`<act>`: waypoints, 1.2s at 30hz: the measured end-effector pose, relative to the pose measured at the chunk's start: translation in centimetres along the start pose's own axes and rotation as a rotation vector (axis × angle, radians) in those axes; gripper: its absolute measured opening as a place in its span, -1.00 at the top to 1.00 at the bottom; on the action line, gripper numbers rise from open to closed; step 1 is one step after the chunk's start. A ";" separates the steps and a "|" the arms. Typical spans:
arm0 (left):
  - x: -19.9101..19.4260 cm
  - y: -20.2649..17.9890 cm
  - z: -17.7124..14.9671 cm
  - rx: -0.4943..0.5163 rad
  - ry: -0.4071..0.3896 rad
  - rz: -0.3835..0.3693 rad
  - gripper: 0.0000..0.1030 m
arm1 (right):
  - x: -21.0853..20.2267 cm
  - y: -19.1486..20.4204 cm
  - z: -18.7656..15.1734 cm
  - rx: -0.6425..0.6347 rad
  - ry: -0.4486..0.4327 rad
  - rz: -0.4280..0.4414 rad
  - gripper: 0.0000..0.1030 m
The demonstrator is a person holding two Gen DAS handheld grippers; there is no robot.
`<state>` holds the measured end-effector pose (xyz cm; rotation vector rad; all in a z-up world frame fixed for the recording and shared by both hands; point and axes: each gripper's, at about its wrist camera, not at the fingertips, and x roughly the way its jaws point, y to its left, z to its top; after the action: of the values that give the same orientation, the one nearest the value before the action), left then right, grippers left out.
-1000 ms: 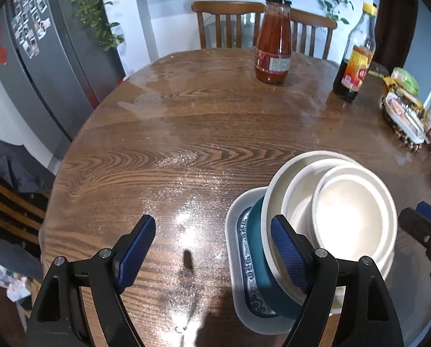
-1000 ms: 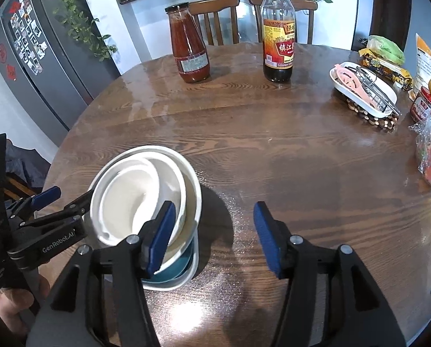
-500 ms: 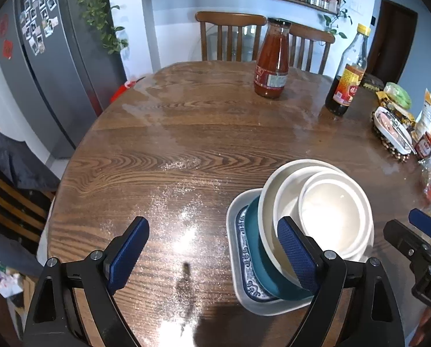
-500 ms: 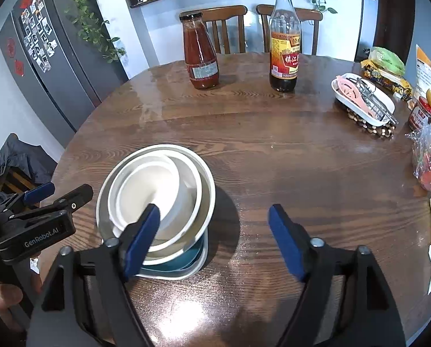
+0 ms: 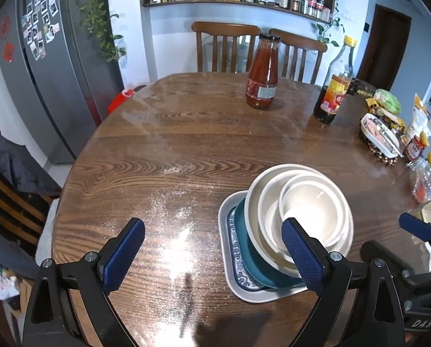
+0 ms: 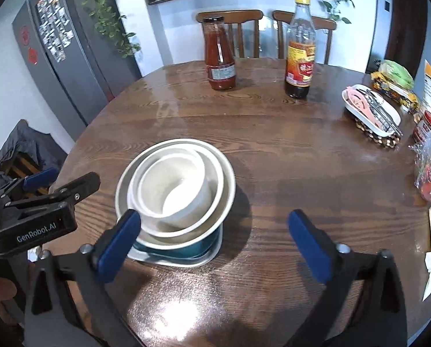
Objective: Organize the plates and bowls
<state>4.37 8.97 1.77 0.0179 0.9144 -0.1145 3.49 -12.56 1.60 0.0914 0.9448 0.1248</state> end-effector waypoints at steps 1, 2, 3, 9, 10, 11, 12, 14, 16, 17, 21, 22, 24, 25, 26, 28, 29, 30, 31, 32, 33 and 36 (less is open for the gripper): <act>-0.1 0.0 0.0 -0.001 -0.003 -0.002 -0.86 | 0.0 0.1 0.0 -0.007 0.002 0.001 -0.99; -0.2 0.0 0.0 0.001 -0.005 -0.004 -0.86 | 0.0 0.2 -0.1 -0.016 0.006 0.002 -0.99; -0.3 0.0 0.0 0.002 -0.003 -0.001 -0.88 | 0.0 0.3 -0.1 -0.020 0.005 0.001 -0.99; -1.0 -0.5 -0.3 0.034 -0.008 0.048 -0.93 | -0.5 0.3 -0.3 -0.034 0.000 -0.002 -1.00; -1.1 -0.6 -0.4 0.039 -0.008 0.046 -0.93 | -0.6 0.3 -0.4 -0.036 0.003 -0.005 -1.00; -1.3 -0.6 -0.5 0.040 -0.003 0.045 -0.93 | -0.7 0.3 -0.5 -0.036 0.008 -0.008 -1.00; -1.4 -0.6 -0.6 0.039 0.010 0.046 -0.93 | -0.8 0.3 -0.6 -0.035 0.010 -0.009 -1.00; -1.7 -0.6 -0.9 0.037 0.018 0.046 -0.94 | -1.0 0.2 -0.9 -0.035 0.015 -0.010 -1.00; -2.2 -0.6 -1.2 0.028 0.021 0.012 -0.93 | -1.2 0.2 -1.1 -0.032 0.019 -0.017 -1.00; -2.4 -0.5 -1.2 0.023 0.027 -0.012 -0.93 | -1.4 0.2 -1.2 -0.033 0.020 -0.019 -1.00; -3.0 -0.7 -1.2 0.023 0.038 -0.021 -0.94 | -1.9 0.2 -1.3 -0.037 0.024 -0.042 -1.00; -3.2 -0.8 -1.2 0.025 0.037 -0.007 -0.94 | -2.0 0.1 -1.4 -0.037 0.022 -0.047 -1.00; -3.3 -1.0 -1.2 0.027 0.039 0.014 -0.93 | -2.3 0.0 -1.5 -0.032 0.018 -0.052 -1.00; -3.3 -0.9 -1.2 0.026 0.043 0.015 -0.94 | -2.4 -0.1 -1.5 -0.028 0.017 -0.051 -1.00; -3.3 -0.8 -1.2 0.026 0.047 0.016 -0.94 | -2.5 -0.1 -1.5 -0.025 0.016 -0.049 -1.00; -3.3 -0.8 -1.2 0.024 0.056 0.016 -0.94 | -2.6 -0.2 -1.5 -0.021 0.014 -0.051 -1.00; -3.3 -0.8 -1.2 0.024 0.057 0.016 -0.94 | -2.7 -0.2 -1.5 -0.021 0.013 -0.051 -1.00; -3.2 -0.9 -1.2 0.026 0.060 0.018 -0.94 | -2.7 -0.1 -1.5 -0.021 0.013 -0.049 -1.00; -3.2 -0.9 -1.2 0.028 0.064 0.018 -0.93 | -2.8 -0.1 -1.5 -0.021 0.013 -0.046 -1.00; -3.1 -1.0 -1.2 0.031 0.068 0.017 -0.94 | -2.9 -0.1 -1.5 -0.021 0.013 -0.040 -1.00; -3.1 -1.2 -1.3 0.035 0.072 0.015 -0.93 | -3.0 0.0 -1.5 -0.023 0.011 -0.037 -1.00; -3.2 -1.3 -1.4 0.043 0.074 0.014 -0.94 | -3.3 0.2 -1.5 -0.027 0.006 -0.033 -1.00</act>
<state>1.19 8.10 3.46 0.0694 0.9854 -0.1210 0.38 -12.84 3.36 0.0501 0.9499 0.1075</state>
